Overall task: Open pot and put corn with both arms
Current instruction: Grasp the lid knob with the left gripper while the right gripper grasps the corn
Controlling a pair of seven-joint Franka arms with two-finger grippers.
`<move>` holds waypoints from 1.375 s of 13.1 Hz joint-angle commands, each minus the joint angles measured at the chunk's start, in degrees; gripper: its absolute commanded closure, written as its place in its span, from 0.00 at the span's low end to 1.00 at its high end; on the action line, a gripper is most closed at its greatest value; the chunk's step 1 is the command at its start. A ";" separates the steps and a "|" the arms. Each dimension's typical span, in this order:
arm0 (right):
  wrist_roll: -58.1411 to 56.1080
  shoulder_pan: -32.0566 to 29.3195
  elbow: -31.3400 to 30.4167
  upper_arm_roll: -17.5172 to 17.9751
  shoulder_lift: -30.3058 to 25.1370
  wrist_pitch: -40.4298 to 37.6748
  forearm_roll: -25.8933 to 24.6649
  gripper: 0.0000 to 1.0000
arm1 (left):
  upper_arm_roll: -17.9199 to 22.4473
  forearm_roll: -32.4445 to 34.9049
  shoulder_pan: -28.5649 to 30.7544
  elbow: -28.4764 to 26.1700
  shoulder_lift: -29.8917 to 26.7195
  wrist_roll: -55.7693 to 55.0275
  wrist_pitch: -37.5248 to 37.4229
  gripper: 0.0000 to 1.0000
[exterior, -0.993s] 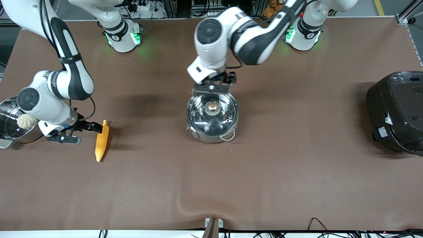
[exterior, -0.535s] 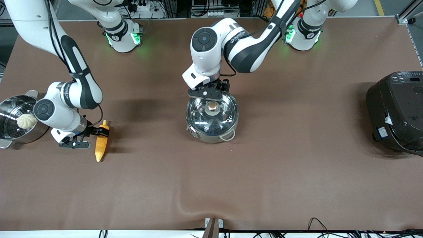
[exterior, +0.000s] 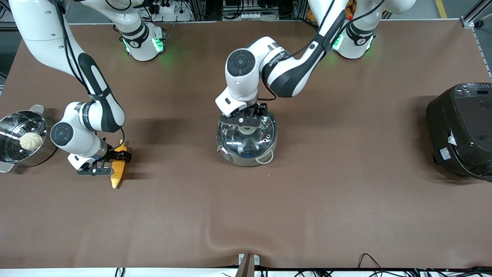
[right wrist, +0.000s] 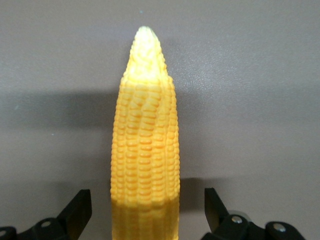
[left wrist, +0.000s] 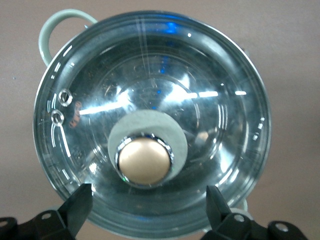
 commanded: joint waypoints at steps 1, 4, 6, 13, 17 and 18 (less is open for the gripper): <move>-1.18 -1.17 1.18 1.42 0.86 -0.33 0.17 0.27 | -0.04 -0.31 0.70 1.35 1.11 -0.59 2.00 0.00; -0.57 -1.17 1.35 1.86 0.51 -1.65 0.34 0.95 | -0.04 -0.40 0.70 1.26 1.73 -1.55 3.32 0.00; -0.48 -1.17 4.15 2.48 0.15 -9.26 0.61 1.00 | -0.04 -0.66 0.70 1.26 2.26 -1.73 3.68 0.00; 6.62 0.32 23.20 6.43 -2.48 -32.28 0.70 1.00 | -0.04 -1.36 0.79 1.18 2.00 -8.32 3.86 1.00; 17.34 7.24 29.81 7.32 -5.38 -41.27 0.87 1.00 | -0.04 -1.28 0.79 1.18 1.03 -8.50 3.77 1.00; 20.50 9.36 32.26 7.32 -5.64 -44.51 0.87 1.00 | -0.04 -1.45 0.88 1.18 -0.19 -8.67 3.68 1.00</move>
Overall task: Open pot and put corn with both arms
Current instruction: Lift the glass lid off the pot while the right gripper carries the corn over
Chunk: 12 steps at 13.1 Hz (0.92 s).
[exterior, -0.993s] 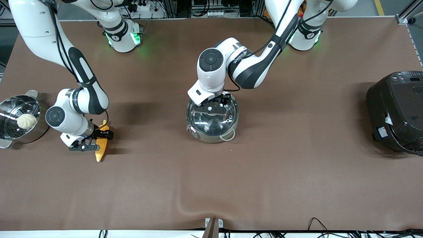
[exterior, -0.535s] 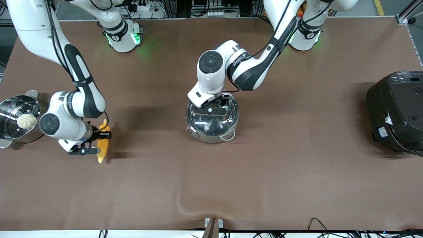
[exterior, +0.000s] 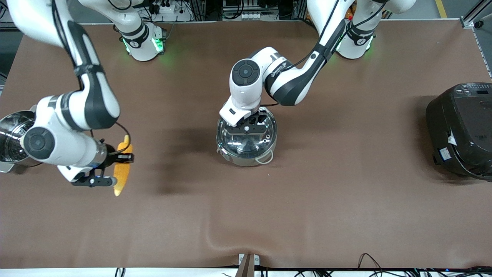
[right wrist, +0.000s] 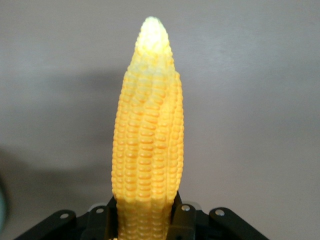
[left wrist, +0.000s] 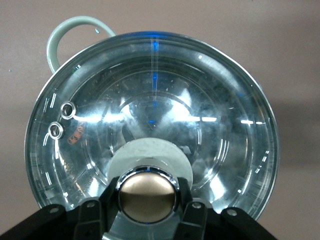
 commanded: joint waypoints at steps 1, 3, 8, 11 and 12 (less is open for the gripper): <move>8.78 5.07 5.31 -0.16 -1.00 -6.82 0.51 1.00 | -0.17 -1.21 0.20 0.91 -2.87 -1.40 -0.48 1.00; 14.07 7.89 7.60 0.71 -1.00 -8.77 0.51 1.00 | -0.17 -1.13 0.28 0.91 -5.16 -2.46 -2.23 1.00; 25.58 8.69 9.01 6.85 -0.74 -8.87 0.33 1.00 | 3.60 -1.12 0.72 1.00 -9.03 -5.97 -4.26 1.00; 27.71 9.66 9.63 7.75 -0.47 -8.34 0.33 1.00 | 6.51 -1.91 5.27 1.00 -10.88 -5.80 -5.49 1.00; 27.89 10.18 9.63 7.83 -0.47 -8.34 0.33 1.00 | 6.43 -2.26 7.73 1.00 -10.97 -5.45 -6.02 1.00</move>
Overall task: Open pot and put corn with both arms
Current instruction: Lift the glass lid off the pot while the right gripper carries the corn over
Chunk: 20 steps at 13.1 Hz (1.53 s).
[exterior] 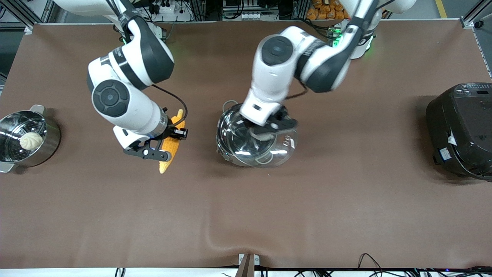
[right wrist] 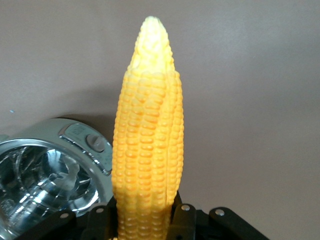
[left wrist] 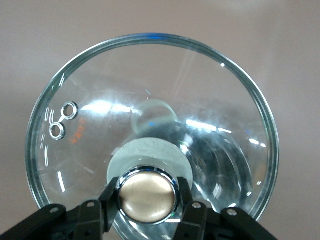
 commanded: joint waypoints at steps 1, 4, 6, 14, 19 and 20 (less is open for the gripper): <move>1.76 1.66 1.63 0.25 0.86 -0.32 0.48 1.00 | 0.28 -1.84 5.52 -0.37 -2.26 -0.13 -1.84 1.00; 9.82 6.57 2.41 0.25 2.52 4.66 1.88 1.00 | 0.55 -1.92 9.20 -0.37 -1.73 -0.49 -1.84 1.00; 14.31 11.31 2.77 -0.28 5.85 10.20 1.80 1.00 | 0.55 -1.58 11.24 -0.54 -0.94 0.04 -1.75 1.00; 18.01 17.92 2.68 -1.25 13.69 19.01 -1.01 1.00 | 0.46 -2.01 18.98 -1.95 4.68 0.48 -1.58 1.00; 19.07 20.04 2.33 -1.25 15.27 19.98 -1.81 1.00 | 0.28 -7.90 21.70 -9.14 5.57 -0.48 0.96 1.00; 19.07 20.04 2.24 -1.25 15.27 20.15 -1.81 1.00 | 0.28 -7.90 21.62 -11.85 4.52 -0.40 2.54 1.00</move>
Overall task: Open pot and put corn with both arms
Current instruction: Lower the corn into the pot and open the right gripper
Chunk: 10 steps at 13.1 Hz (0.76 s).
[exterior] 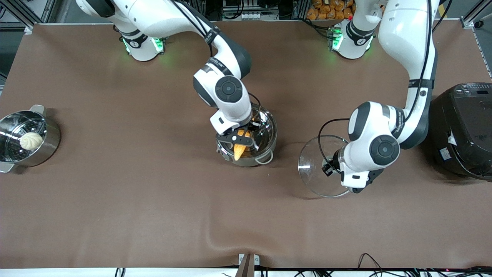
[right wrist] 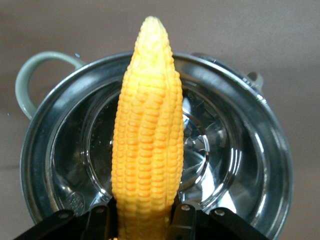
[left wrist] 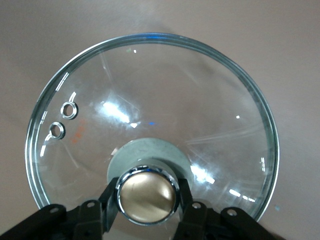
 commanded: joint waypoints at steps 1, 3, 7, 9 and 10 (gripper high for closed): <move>1.61 0.33 1.69 -0.49 1.16 0.35 -0.98 0.76 | -0.58 -1.40 0.46 -8.84 -4.69 -0.35 6.32 1.00; 2.66 0.41 1.51 -0.58 1.59 0.53 -1.24 0.00 | -0.76 -1.40 0.46 -17.19 -7.94 0.09 15.63 1.00; 2.66 0.59 1.51 -0.49 1.86 0.88 -1.95 0.00 | -0.85 -1.31 -0.07 -20.13 -7.61 0.62 18.40 1.00; 2.66 0.50 1.78 -0.49 1.77 0.88 -1.68 0.00 | -0.85 -1.31 -0.16 -20.31 -6.99 0.62 18.84 1.00; 2.40 0.07 1.95 -0.40 1.42 0.80 -1.25 0.00 | -0.85 -1.31 -0.07 -20.48 -6.64 0.62 18.93 1.00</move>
